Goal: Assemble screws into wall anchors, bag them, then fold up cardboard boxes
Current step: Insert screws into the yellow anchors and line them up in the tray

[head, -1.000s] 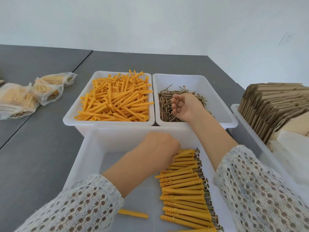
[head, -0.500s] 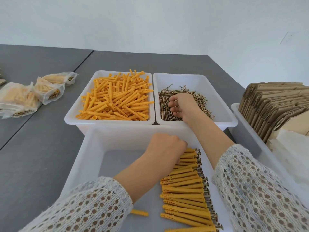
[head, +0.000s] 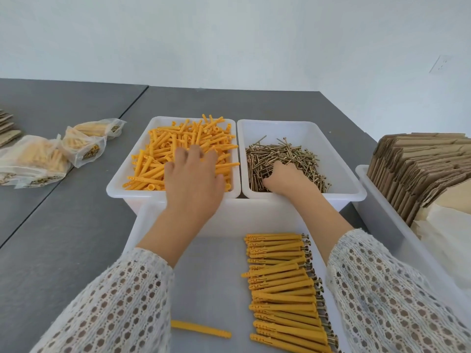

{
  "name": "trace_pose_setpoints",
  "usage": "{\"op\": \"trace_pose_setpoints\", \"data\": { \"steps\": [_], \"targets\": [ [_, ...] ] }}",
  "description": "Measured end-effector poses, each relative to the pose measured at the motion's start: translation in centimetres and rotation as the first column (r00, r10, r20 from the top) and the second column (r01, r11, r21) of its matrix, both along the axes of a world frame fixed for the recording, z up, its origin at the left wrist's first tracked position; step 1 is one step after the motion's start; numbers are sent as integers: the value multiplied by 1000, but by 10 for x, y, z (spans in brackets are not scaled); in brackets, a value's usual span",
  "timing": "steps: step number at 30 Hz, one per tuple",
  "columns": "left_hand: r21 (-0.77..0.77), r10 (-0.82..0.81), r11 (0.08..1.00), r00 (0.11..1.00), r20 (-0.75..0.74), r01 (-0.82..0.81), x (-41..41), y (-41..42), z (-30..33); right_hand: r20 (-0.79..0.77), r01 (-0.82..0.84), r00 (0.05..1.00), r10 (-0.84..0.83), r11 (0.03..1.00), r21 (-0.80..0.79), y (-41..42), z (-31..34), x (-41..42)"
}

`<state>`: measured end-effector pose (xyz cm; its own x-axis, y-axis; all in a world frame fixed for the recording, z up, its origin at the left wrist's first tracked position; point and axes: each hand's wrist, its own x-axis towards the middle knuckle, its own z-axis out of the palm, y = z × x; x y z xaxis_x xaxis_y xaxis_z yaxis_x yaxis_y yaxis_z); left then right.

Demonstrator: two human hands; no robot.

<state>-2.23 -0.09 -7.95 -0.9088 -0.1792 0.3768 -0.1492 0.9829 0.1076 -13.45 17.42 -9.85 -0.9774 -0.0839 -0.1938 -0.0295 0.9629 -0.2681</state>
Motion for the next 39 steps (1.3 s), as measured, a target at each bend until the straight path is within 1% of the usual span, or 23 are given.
{"op": "trace_pose_setpoints", "data": {
  "steps": [2,3,4,7,11,16,18,20,22,25,28,32,34,37,39],
  "targets": [
    [112,48,991,980,191,-70,-5,-9,-6,-8,19,1000,-20,999,-36,-1,1,1],
    [148,34,986,971,238,-71,-7,-12,-9,-10,24,1000,-24,999,-48,-1,1,1],
    [166,16,984,968,250,-59,-9,-12,-10,-13,27,1000,-28,998,-50,-1,1,2],
    [196,-4,980,978,210,-38,-13,-15,-11,-14,37,999,-37,999,-19,0,5,6],
    [253,-19,967,979,201,-33,-13,-16,-12,-1,35,999,-35,998,52,-2,9,10],
    [222,-17,975,997,75,0,-12,-16,-18,40,19,999,-27,983,184,-3,16,17],
    [200,-8,980,1000,18,4,-10,-15,-20,53,7,998,-19,976,217,-4,19,18],
    [212,4,977,1000,-22,0,-10,-16,-22,55,0,998,-13,970,241,-3,20,19],
    [220,15,976,999,-47,-5,-11,-16,-23,60,3,998,-19,969,248,-2,21,20],
    [186,43,982,995,-94,-25,-10,-14,-25,62,23,997,-38,972,234,-1,22,22],
    [201,56,979,982,-178,-19,-7,-12,-24,53,50,997,-60,983,175,-2,22,23],
    [197,38,980,984,-172,-3,-6,-14,-24,-58,132,990,-131,991,5,-2,18,23],
    [198,22,980,983,-182,15,-5,-15,-24,-174,146,972,-156,987,-69,-3,17,26],
    [184,12,983,981,-191,24,-5,-15,-24,-412,149,892,-183,982,-114,-5,20,31],
    [173,17,985,981,-193,17,-5,-16,-24,-525,131,820,-228,967,-217,-4,22,36]
  ]
}}
